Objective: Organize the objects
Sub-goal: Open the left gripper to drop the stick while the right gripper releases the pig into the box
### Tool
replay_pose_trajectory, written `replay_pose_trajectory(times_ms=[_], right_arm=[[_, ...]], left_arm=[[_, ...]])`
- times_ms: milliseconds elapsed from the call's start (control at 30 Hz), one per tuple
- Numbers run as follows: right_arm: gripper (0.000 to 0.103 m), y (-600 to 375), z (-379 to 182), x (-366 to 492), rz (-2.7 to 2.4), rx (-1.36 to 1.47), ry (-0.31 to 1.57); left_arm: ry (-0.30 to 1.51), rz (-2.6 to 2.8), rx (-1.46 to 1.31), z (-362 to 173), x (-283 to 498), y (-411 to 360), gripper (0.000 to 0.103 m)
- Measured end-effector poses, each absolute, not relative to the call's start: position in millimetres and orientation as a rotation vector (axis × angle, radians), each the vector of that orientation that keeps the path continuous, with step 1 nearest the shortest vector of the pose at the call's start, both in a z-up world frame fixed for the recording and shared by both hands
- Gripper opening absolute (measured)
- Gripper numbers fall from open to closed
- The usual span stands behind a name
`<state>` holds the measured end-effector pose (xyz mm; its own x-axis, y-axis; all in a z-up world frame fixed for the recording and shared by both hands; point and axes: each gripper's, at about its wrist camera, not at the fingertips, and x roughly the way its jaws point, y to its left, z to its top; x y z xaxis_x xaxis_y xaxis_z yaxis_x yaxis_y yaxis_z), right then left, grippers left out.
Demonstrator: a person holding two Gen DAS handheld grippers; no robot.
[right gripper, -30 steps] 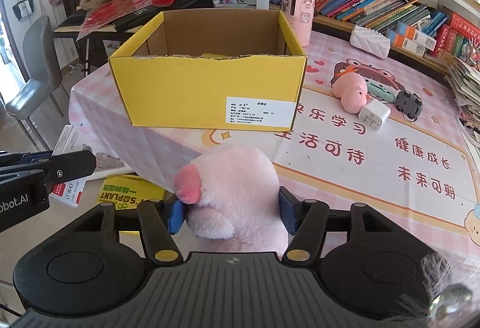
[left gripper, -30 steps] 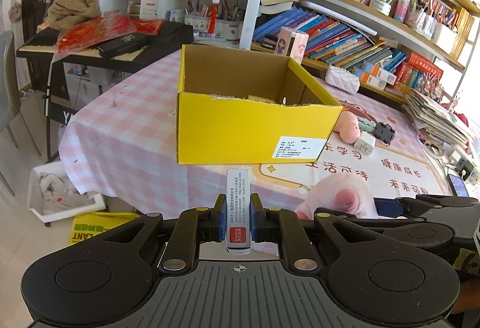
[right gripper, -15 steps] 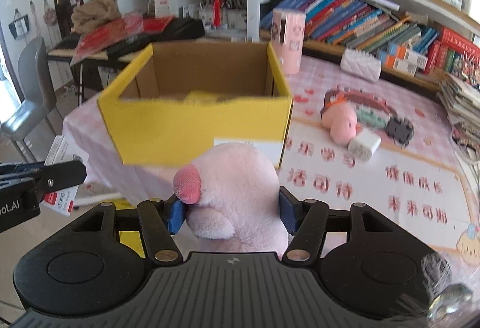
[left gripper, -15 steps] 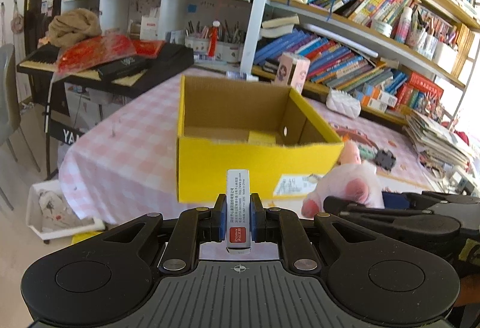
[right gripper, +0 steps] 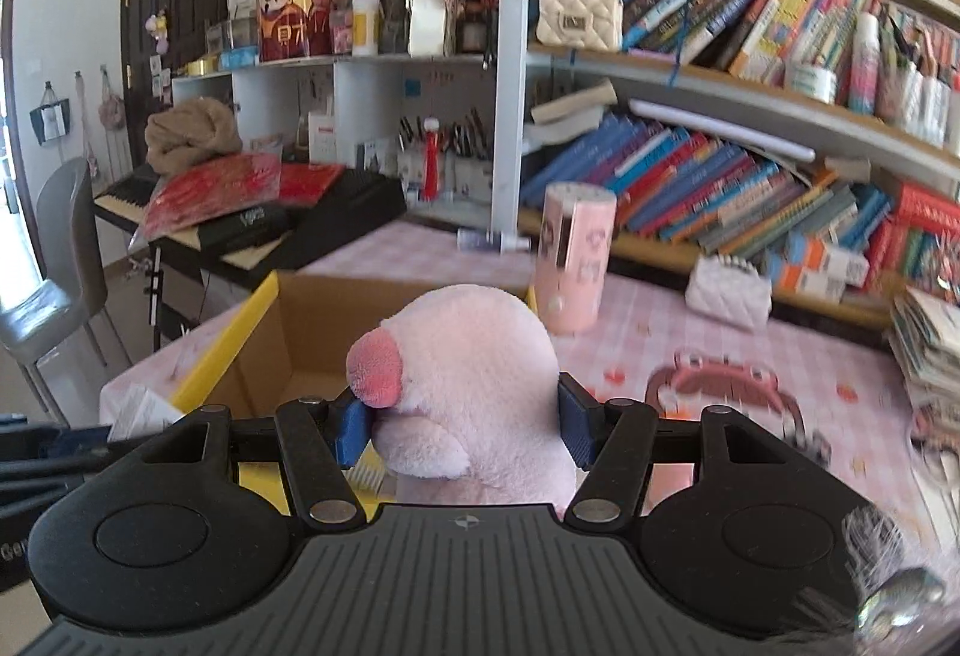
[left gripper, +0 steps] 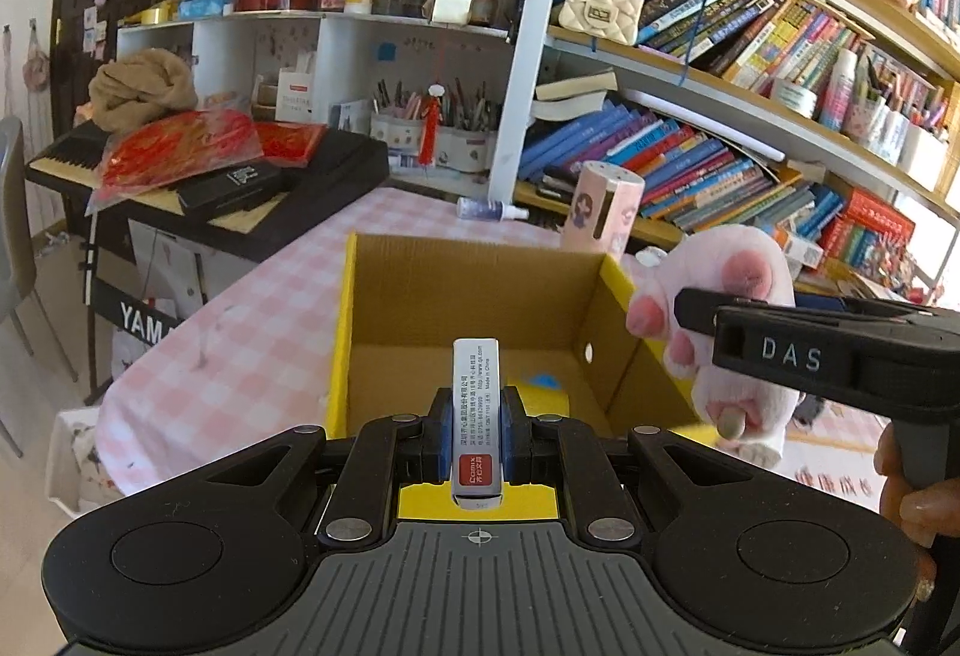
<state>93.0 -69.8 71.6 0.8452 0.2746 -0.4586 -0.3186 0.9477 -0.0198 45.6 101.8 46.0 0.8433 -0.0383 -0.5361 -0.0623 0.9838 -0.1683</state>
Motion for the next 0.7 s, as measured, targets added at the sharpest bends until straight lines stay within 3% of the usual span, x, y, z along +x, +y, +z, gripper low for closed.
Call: replay_pose_trajectory(times_ms=[700], right_arm=[[0.058,-43,51,204,0.506,-0.213,0.515]], left_arm=[[0.666,0.086,-0.109,22,139,78,0.013]])
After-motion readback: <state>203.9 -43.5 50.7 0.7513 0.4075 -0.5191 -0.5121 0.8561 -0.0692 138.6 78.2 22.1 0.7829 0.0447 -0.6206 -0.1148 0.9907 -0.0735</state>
